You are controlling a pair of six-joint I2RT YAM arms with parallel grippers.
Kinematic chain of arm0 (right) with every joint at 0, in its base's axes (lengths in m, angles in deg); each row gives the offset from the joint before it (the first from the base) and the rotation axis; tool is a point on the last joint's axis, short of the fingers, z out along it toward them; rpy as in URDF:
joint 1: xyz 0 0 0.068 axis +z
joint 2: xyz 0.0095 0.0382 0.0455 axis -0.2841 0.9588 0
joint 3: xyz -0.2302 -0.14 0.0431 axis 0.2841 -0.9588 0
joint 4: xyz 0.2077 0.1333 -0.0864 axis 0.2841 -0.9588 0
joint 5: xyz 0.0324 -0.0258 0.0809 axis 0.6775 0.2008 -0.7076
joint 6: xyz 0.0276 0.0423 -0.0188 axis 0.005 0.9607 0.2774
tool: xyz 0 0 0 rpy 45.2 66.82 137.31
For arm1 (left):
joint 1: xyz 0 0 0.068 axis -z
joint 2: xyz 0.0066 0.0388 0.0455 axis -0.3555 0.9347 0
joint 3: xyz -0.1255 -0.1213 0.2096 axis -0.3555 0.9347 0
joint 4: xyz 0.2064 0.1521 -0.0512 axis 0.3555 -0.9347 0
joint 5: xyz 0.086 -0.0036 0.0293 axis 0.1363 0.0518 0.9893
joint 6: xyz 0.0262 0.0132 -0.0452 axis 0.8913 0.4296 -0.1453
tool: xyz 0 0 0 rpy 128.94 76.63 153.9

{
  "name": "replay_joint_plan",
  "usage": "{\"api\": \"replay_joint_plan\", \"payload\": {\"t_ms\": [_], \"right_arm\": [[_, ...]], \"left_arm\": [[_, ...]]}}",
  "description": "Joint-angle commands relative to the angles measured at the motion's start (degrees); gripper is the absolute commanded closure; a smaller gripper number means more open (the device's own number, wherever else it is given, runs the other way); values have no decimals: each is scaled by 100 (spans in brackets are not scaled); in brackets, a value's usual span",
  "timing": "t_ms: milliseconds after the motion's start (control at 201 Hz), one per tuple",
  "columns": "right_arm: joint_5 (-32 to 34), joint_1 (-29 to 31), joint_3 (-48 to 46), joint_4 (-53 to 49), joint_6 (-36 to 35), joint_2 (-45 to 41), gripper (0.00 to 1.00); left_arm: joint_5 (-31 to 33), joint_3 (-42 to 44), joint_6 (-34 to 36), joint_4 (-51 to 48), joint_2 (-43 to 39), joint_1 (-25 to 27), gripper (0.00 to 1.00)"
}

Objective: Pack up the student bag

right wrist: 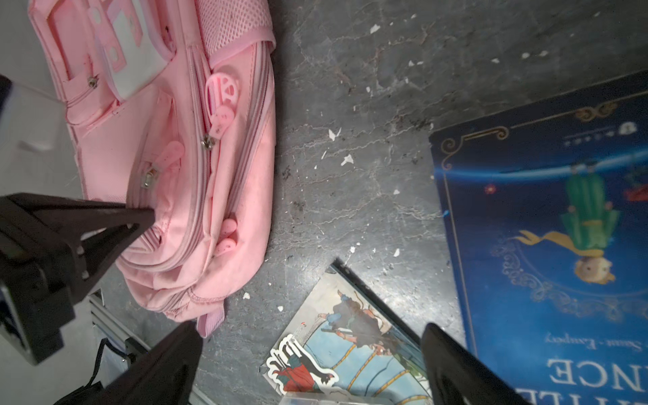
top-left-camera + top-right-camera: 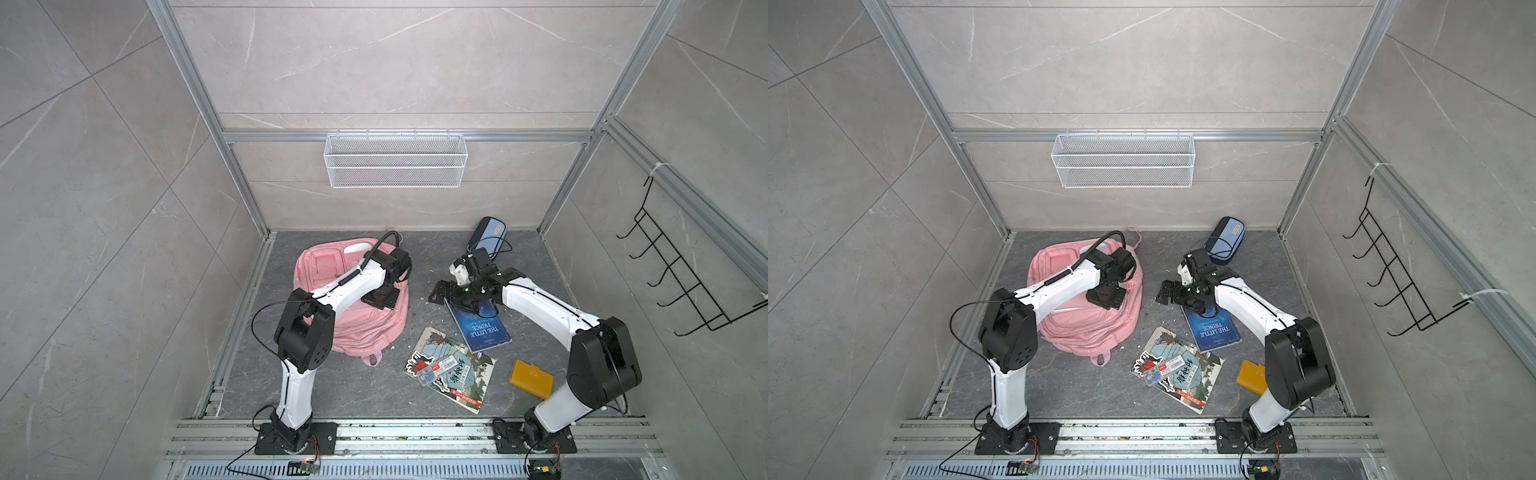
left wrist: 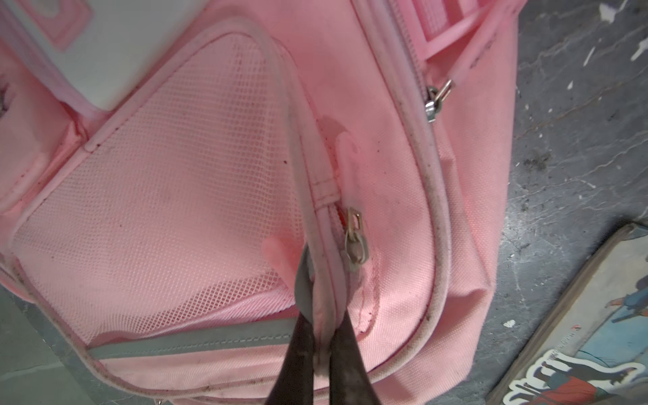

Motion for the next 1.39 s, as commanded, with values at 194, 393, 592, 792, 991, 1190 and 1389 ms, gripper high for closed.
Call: {"api": "replay_joint_plan", "payload": {"t_ms": [194,393,592,792,991,1190,1389], "right_arm": [[-855,24,-179,621,161,24,1],[-1757,33,-395,1718,522,213,1],[-2388,55,-611,2835,1038,552,0],[-3164,132,-797,3922,1447,830,15],[-3632,127,-977,4426,1645,862,40],[-3881,156,-962,4788,1843,912,70],[-3707,156,-901,4281,1393,550,100]], "left_arm": [[-954,-498,-402,-165,-1096,-498,100],[-1518,-1110,-629,-364,-1333,-629,100],[-2010,-1379,-909,-419,-1574,-723,100],[-2400,-1254,-1299,-16,-1756,-838,100],[-2646,-1241,-1547,279,-1736,-908,100],[-2828,-1107,-1624,421,-1753,-938,100],[-2657,-778,-1583,427,-1980,-1174,100]]}}
